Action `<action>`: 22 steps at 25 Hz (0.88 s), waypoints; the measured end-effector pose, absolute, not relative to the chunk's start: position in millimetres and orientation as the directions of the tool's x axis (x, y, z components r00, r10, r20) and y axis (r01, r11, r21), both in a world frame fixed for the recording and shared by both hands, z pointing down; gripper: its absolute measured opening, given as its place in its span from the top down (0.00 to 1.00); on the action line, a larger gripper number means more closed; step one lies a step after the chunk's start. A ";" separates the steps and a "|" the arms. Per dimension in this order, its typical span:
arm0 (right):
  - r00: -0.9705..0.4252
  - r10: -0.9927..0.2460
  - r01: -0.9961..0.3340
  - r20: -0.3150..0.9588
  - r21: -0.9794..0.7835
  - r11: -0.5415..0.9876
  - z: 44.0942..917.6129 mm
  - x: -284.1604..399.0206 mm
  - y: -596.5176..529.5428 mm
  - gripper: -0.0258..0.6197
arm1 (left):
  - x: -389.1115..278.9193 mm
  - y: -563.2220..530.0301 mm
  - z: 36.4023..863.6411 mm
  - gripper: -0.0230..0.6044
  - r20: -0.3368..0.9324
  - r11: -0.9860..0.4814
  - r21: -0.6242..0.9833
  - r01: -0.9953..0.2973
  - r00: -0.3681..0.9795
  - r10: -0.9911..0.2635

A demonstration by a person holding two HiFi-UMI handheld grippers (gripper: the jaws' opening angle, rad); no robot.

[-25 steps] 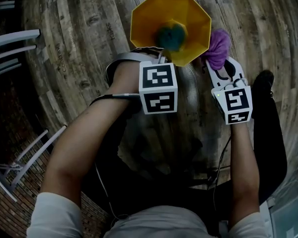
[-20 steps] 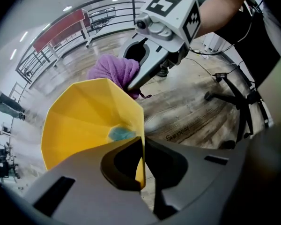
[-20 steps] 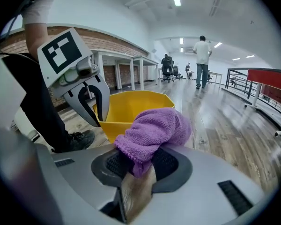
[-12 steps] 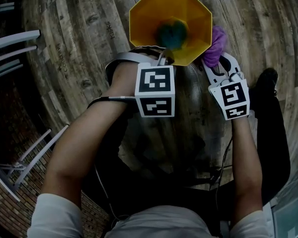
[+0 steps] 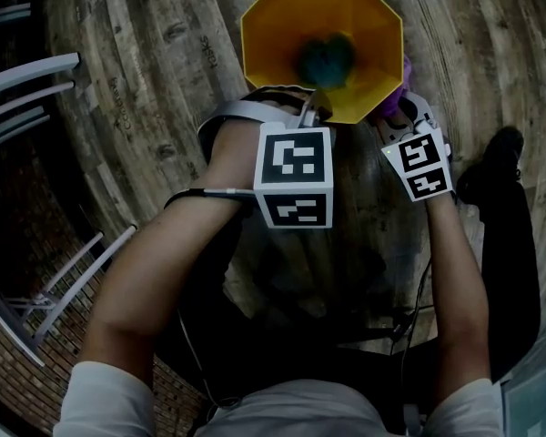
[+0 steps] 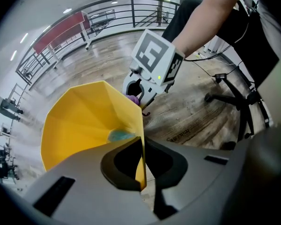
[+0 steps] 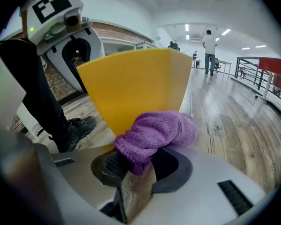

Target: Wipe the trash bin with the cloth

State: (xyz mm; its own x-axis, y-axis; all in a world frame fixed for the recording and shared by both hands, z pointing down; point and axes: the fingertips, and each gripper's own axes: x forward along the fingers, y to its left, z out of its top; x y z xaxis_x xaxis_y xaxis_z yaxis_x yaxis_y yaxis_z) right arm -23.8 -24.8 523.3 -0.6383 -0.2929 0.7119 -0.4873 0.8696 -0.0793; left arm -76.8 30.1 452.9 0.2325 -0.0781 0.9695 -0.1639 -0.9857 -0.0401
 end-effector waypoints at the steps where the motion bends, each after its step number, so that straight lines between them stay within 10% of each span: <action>1: -0.636 -0.284 -0.484 0.718 -0.084 0.871 529.8 -24.3 -24.3 0.79 | -76.3 30.1 452.8 0.95 0.970 -0.985 -0.039 -0.166 0.232 -0.077; 22: -0.525 -0.120 -0.462 0.843 -0.163 0.872 656.8 -41.0 -11.8 0.79 | -75.2 29.6 447.3 0.95 0.969 -0.980 -0.046 -0.194 0.228 -0.091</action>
State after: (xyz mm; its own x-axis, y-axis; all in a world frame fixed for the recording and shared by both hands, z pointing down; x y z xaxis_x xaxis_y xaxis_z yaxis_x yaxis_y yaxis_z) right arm -41.0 -11.8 656.8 -0.5246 -0.1201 0.8429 -0.4620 0.8717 -0.1633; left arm -75.2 29.6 447.3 0.2283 -0.0911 0.9693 -0.1939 -0.9799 -0.0464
